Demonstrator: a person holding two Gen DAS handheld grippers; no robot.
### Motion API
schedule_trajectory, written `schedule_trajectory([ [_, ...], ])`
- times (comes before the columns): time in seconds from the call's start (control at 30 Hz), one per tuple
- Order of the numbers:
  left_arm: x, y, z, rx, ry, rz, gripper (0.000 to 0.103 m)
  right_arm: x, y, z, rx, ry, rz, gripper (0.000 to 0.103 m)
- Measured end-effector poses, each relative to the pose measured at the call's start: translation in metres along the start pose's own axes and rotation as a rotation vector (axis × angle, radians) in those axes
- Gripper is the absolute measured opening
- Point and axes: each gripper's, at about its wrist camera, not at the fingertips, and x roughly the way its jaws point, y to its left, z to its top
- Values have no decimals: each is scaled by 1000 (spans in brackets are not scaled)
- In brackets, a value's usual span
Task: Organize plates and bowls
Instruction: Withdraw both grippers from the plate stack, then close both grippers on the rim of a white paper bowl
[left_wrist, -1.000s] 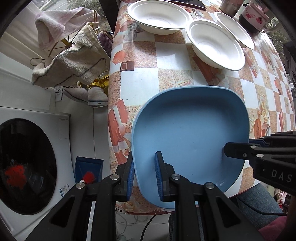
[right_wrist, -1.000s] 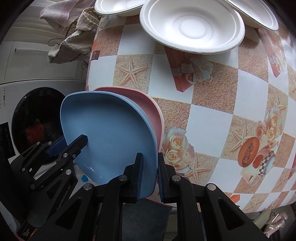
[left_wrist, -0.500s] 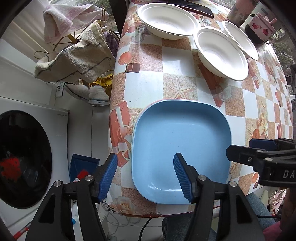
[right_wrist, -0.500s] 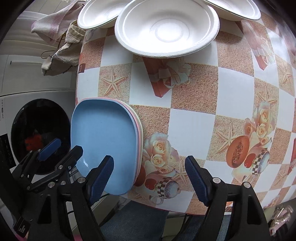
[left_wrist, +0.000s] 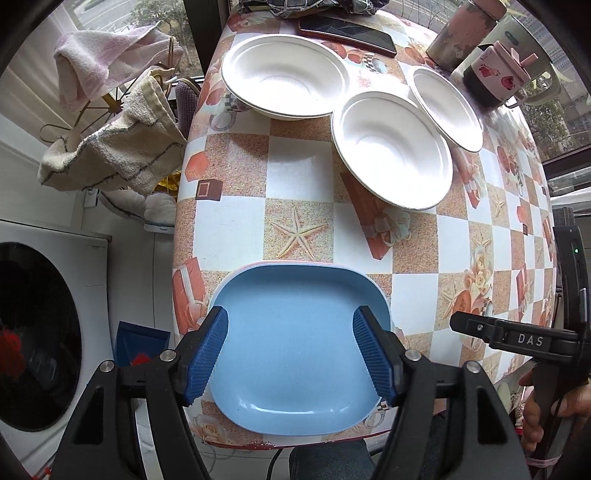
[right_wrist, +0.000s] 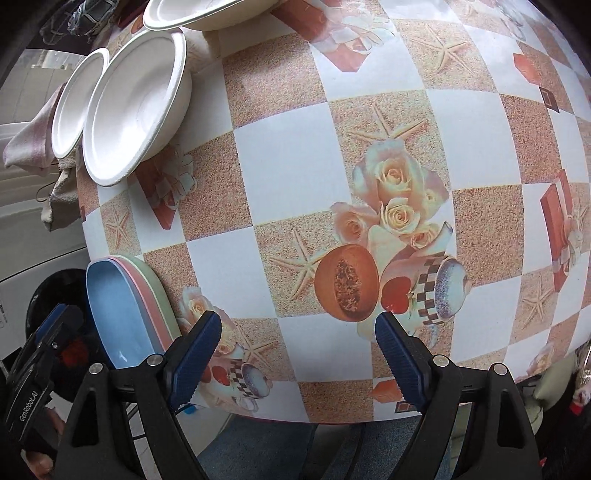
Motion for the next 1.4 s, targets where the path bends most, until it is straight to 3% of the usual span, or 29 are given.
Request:
schedule_trajectory([
  [0.23,1,-17,44,-40,-13,-25,74,-29,9,43,-32,-74,27,87],
  [0.43,20,-21,80,-131,-4,-39,74,-40,32,85,-47,-109,41,87],
  [0.67,51,-10,107,-253,28,-53,74,-30,50,113,-43,-136,37,87],
  [0.87,70,-9,119,-265,59,-53,73,-10,59,125,-35,-112,40,86],
  [0.97,78,-9,122,-265,75,-60,57,-5,65,128,-40,-113,29,86],
  [1.0,80,-9,122,-267,80,-65,47,-5,69,128,-48,-122,30,86],
  [1.03,82,-9,122,-270,86,-78,40,-5,68,130,-58,-125,32,83],
  [1.13,83,-13,123,-263,82,-94,27,-7,77,132,-94,-139,1,49],
  [1.17,83,-16,123,-249,78,-86,26,-6,78,133,-102,-131,-4,31],
  [1.2,82,-20,122,-233,75,-77,24,-3,78,134,-101,-114,8,23],
  [1.4,82,-40,120,-156,78,-43,20,2,71,128,-108,-83,47,18],
])
